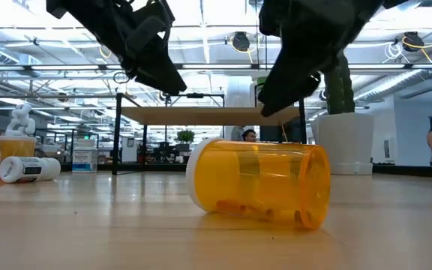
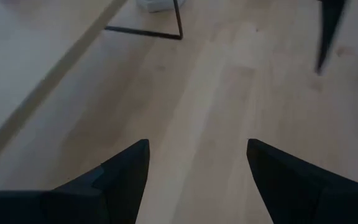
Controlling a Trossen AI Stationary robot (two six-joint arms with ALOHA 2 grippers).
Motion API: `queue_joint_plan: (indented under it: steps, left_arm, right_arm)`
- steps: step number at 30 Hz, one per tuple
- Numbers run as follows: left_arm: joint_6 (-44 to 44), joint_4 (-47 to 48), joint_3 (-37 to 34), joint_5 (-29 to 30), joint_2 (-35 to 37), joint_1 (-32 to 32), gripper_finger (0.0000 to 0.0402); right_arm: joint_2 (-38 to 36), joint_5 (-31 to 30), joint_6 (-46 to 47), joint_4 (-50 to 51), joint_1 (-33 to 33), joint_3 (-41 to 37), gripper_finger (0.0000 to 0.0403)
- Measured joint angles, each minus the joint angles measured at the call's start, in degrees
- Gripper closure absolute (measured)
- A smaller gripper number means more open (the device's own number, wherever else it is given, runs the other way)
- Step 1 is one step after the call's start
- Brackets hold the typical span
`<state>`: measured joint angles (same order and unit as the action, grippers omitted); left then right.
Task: Pick and place medicine bottles onto shelf by color
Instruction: Put the top right orange pill bottle on the shelf
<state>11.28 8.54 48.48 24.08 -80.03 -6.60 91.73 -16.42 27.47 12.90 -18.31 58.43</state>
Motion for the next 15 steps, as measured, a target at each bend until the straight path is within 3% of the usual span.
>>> queue_joint_plan:
  steps: [6,10,15]
  left_arm:
    - [3.64,-5.67,-6.18,-0.01,0.02,-2.86,0.0128]
    - [6.35,-7.9,-10.76,-0.13,0.02,-4.82,0.0128]
    - [10.28,-10.42,-15.05,-0.42,0.02,-8.14,0.0128]
  right_arm:
    - [1.39,-0.19,15.13,-0.32,-3.2,0.0,0.009]
    - [1.42,0.08,18.64,-2.01,-8.24,0.0,0.009]
    - [2.58,-8.14,27.15,-8.23,-15.0,0.65,0.009]
